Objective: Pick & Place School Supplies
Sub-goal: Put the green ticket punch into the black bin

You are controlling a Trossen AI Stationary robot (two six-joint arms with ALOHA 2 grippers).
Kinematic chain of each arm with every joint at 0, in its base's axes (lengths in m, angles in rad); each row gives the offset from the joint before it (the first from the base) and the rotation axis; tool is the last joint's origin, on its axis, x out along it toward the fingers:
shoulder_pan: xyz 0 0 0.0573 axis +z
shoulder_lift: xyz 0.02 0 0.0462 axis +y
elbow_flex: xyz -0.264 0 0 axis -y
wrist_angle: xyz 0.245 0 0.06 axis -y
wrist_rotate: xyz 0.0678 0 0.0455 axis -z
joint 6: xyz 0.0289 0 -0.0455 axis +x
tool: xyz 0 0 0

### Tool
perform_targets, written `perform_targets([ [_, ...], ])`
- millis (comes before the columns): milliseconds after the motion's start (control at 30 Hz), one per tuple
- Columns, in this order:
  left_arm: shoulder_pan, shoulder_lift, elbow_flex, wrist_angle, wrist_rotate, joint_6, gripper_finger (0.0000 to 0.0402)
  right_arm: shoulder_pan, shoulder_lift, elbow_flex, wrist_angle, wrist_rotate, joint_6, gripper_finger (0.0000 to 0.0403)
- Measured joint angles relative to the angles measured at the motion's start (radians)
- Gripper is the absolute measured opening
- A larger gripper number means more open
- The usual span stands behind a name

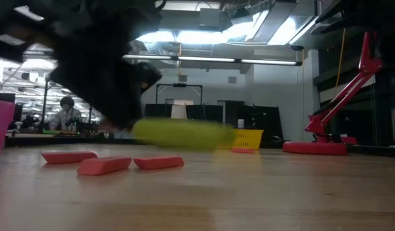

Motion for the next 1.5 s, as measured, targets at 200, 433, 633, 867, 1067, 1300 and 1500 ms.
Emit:
perform_targets([
  [200, 0.081, -0.093, 0.0, -0.013, -0.071, 0.028, 0.0099, 0.0, 0.0, 0.0, 0.0, 0.023, -0.001, 0.0052],
  [433, 0.26, -0.178, 0.0, -0.03, -0.086, 0.058, 0.0099, 0.0, 0.0, 0.0, 0.0, 0.075, -0.003, 0.0052],
  [633, 0.456, -0.225, 0.01, -0.027, -0.077, 0.116, 0.0099, -0.001, 0.0, 0.0, -0.006, 0.116, -0.004, 0.0052],
  [867, 0.707, -0.201, 0.102, -0.023, -0.015, 0.179, 0.01, -0.017, 0.0, 0.0, -0.018, 0.161, -0.003, 0.0052],
  [1067, 0.891, -0.146, 0.172, -0.047, 0.04, 0.293, 0.0101, -0.041, 0.0, 0.0, -0.018, 0.188, -0.008, 0.0052],
  [1300, 1.029, -0.054, 0.181, -0.101, 0.104, 0.344, 0.0101, -0.055, 0.0, 0.0, -0.011, 0.188, -0.003, 0.0052],
  [1500, 1.075, 0.02, 0.181, -0.092, 0.131, 0.368, 0.0102, -0.064, 0.0, 0.0, 0.015, 0.188, -0.003, 0.0052],
])
